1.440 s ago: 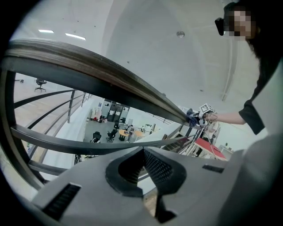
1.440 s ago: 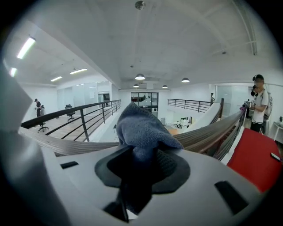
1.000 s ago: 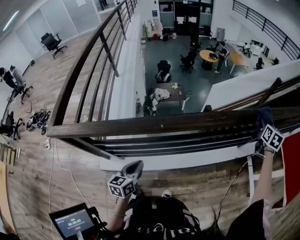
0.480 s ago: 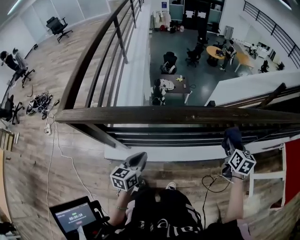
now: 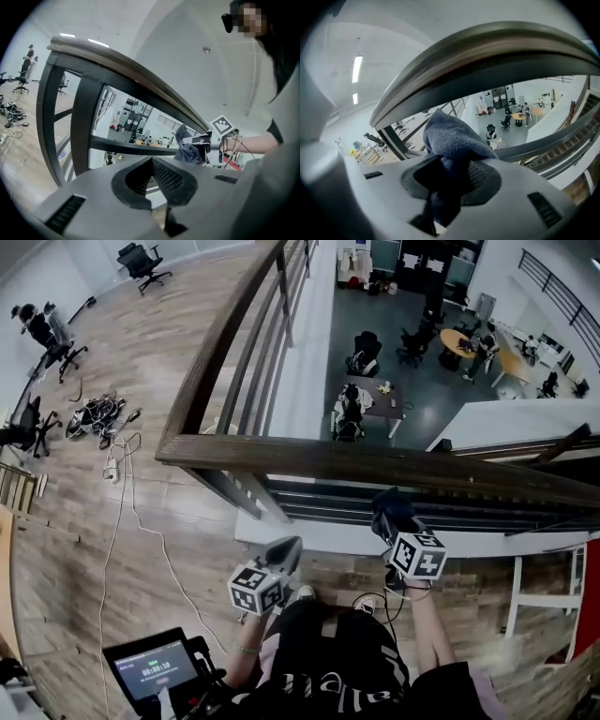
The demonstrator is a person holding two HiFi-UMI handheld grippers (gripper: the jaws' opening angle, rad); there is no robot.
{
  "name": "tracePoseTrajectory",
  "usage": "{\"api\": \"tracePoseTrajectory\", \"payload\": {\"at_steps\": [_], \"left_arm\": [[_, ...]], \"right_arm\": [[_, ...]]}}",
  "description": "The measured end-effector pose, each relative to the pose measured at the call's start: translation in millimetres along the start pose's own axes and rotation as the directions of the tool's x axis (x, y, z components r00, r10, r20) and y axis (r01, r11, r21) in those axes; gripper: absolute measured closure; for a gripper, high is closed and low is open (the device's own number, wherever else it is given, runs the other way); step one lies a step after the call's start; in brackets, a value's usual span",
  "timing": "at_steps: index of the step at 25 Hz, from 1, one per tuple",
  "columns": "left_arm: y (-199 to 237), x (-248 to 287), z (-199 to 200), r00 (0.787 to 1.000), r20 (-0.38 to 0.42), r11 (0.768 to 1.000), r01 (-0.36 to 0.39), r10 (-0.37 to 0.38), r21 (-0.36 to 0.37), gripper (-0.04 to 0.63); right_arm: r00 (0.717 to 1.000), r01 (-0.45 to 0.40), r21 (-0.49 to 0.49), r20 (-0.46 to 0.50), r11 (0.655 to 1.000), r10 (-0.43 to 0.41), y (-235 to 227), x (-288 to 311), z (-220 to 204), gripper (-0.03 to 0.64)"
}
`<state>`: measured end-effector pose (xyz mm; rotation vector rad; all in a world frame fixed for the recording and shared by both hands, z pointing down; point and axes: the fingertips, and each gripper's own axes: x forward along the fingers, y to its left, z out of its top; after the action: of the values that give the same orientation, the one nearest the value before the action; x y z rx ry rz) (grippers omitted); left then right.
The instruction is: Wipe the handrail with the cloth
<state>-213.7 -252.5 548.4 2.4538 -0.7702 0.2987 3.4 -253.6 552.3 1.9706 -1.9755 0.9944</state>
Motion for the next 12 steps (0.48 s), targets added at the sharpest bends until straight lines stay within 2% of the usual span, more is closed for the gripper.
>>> {"api": "tracePoseTrajectory", "payload": {"at_steps": [3, 9, 12], "left_arm": [[44.2, -28.9, 17.5, 1.000, 0.005, 1.000, -0.019, 0.019, -0.013, 0.594], [60.1, -36.8, 3.7, 0.999, 0.012, 0.998, -0.053, 0.053, -0.032, 0.594], [70.9, -43.6, 2.2, 0.998, 0.016, 0.997, -0.064, 0.065, -0.048, 0.594]], "right_arm": [[0.997, -0.059, -0.042, -0.051, 0.997, 0.057, 86.0, 51.2, 1.3, 0.508], [0.982, -0.136, -0.112, -0.150, 0.984, 0.119, 146.9, 108.4, -16.9, 0.508], [0.974, -0.156, -0.110, -0.180, 0.982, 0.134, 171.5, 134.8, -20.9, 0.508]]}}
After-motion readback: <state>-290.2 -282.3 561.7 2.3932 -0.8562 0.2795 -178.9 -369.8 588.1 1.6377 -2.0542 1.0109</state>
